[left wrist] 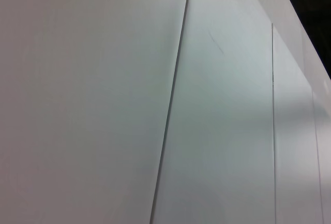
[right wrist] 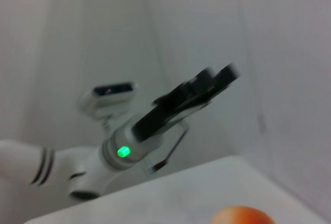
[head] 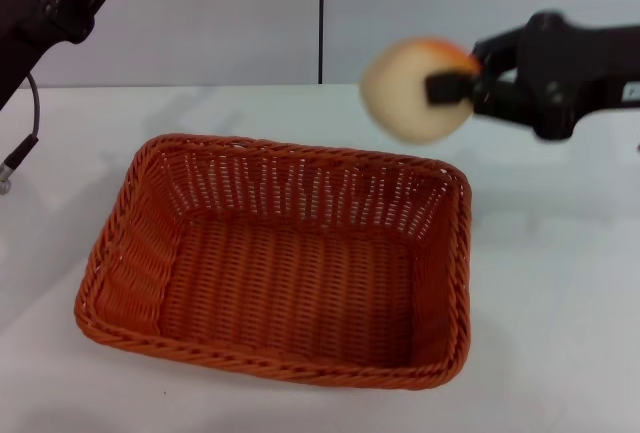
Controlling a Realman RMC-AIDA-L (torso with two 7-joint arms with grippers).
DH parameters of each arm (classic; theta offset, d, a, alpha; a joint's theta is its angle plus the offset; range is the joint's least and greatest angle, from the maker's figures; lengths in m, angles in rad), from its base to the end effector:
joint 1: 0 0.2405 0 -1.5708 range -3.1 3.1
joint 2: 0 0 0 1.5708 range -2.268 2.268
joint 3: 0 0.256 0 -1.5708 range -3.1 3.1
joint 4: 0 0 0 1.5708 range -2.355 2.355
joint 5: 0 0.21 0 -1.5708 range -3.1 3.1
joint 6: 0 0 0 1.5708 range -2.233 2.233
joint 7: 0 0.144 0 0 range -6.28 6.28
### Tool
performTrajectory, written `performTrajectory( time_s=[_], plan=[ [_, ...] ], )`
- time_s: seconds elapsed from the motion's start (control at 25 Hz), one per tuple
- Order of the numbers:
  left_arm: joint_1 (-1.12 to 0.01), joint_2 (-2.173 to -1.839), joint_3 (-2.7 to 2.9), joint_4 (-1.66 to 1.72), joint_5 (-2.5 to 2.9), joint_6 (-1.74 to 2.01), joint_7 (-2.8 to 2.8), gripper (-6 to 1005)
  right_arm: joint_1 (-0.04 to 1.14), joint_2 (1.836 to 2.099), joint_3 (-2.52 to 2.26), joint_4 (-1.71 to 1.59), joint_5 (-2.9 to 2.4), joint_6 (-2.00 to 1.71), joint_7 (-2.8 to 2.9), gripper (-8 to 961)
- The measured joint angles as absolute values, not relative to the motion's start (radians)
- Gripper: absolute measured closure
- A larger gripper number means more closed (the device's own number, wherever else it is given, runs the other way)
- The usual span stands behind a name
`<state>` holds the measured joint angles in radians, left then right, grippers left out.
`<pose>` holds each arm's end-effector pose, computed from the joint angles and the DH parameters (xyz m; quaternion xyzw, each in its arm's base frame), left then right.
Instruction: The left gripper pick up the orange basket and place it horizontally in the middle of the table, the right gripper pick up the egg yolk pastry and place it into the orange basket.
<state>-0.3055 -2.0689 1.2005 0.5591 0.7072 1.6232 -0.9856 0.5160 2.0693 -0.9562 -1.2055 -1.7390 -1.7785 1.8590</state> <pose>-0.2367 0.3057 0.0510 -0.7401 -0.1154 -0.5839 0.3132 0.1488 0.3267 0.0581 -0.9548 0.1303 0.2658 0.0264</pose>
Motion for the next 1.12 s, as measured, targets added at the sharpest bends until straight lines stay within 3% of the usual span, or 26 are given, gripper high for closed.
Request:
performTrajectory(
  time_s=[0.36, 0.6, 0.68, 0.88, 1.12],
  plan=[
    [-0.310, -2.071, 1.205, 0.558, 0.707, 1.623, -0.985, 396, 0.552, 2.067, -1.016, -1.113, -1.784, -1.767, 1.851, 892],
    [-0.305, -2.070, 1.205, 0.558, 0.707, 1.633, -0.986, 397, 0.551, 2.068, -1.015, -1.111, -1.790, -1.765, 1.855, 771],
    [-0.303, -2.070, 1.204, 0.558, 0.707, 1.635, -0.986, 397, 0.548, 2.069, -1.010, -1.111, -1.789, -1.765, 1.855, 541],
    [-0.298, -2.069, 1.201, 0.558, 0.707, 1.638, -0.986, 396, 0.520, 2.074, -0.989, -1.138, -1.770, -1.767, 1.837, 311],
    [-0.294, -2.068, 1.198, 0.558, 0.707, 1.639, -0.986, 397, 0.438, 2.076, -0.913, -1.120, -1.633, -1.754, 1.650, 313]
  ],
)
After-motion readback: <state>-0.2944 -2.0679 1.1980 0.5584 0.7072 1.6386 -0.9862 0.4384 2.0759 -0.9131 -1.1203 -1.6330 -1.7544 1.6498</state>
